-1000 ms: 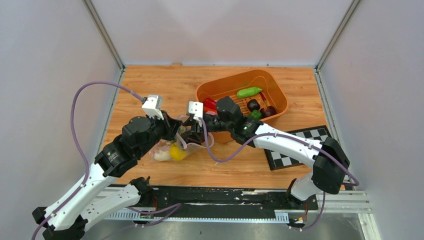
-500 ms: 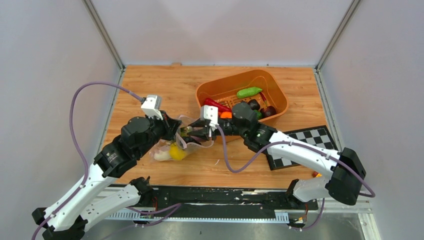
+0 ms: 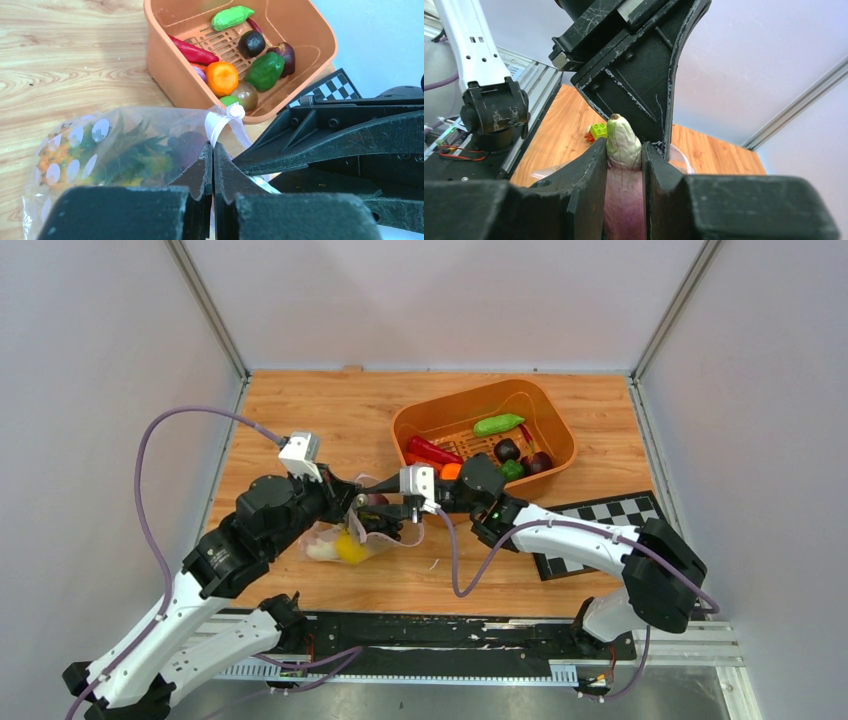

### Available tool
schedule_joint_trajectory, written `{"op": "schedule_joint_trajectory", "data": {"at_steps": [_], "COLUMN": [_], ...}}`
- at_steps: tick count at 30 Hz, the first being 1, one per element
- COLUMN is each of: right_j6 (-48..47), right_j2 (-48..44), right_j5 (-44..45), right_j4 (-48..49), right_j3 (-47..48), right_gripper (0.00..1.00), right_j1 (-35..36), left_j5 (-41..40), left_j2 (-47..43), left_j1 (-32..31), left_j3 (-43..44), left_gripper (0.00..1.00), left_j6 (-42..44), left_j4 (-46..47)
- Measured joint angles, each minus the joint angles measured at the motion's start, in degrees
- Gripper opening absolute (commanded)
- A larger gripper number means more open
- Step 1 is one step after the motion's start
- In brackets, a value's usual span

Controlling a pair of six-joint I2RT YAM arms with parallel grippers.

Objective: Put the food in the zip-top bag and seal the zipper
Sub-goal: Place the fake vegetable in the zipper food storage bag.

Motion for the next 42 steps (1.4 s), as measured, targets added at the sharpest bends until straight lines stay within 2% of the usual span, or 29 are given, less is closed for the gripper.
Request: {"op": "schedule_joint_trajectory", "data": {"at_steps": [5,17,19,24,27,34,42], "right_j6": [-5.01,-13.81,-14.82,-15.78,-14.03,-8.02,-6.75], "right_j2": [0.79,1.55,1.55,2.19,2.69,2.36,-1.75], "right_j5": [1.01,3.45,3.45,4.22,6.49,8.11,5.99], "right_j4": [1.99,-4.55,-7.08,-16.83,-22.18,-34.71,-40.02], "right_j3": [-0.98,-3.8,-3.08,2.32,5.18,12.61,11.87], "right_gripper": [0.12,0.23,0.29,0.54,0.59,0.55,0.21], "right_j1": [0.22,-0.63,-0.63,-0.52,-0.37,-0.28,-0.28], "left_j5": [-1.03,0.31,0.31,0.17,-0.31,-1.09,-1.25], "left_j2": [-1.95,-2.54,-2.36,-2.34,-2.34,-2.14,-1.66], "left_j1": [-0.02,-0.59,-0.59,-0.59,-0.59,-0.59,-0.59], "left_j3": [0.28,1.29,1.29,1.29,1.31,1.38,1.4], "left_gripper": [0.01,0.01,0.01,0.01,0.01,0.01,0.01], "left_j6": [0.07,-0.22,-0.24,-0.26,-0.24,-0.24,-0.24], "left_j4": [-1.81,-2.21,-2.23,-2.12,-2.1,-1.92,-1.73]}}
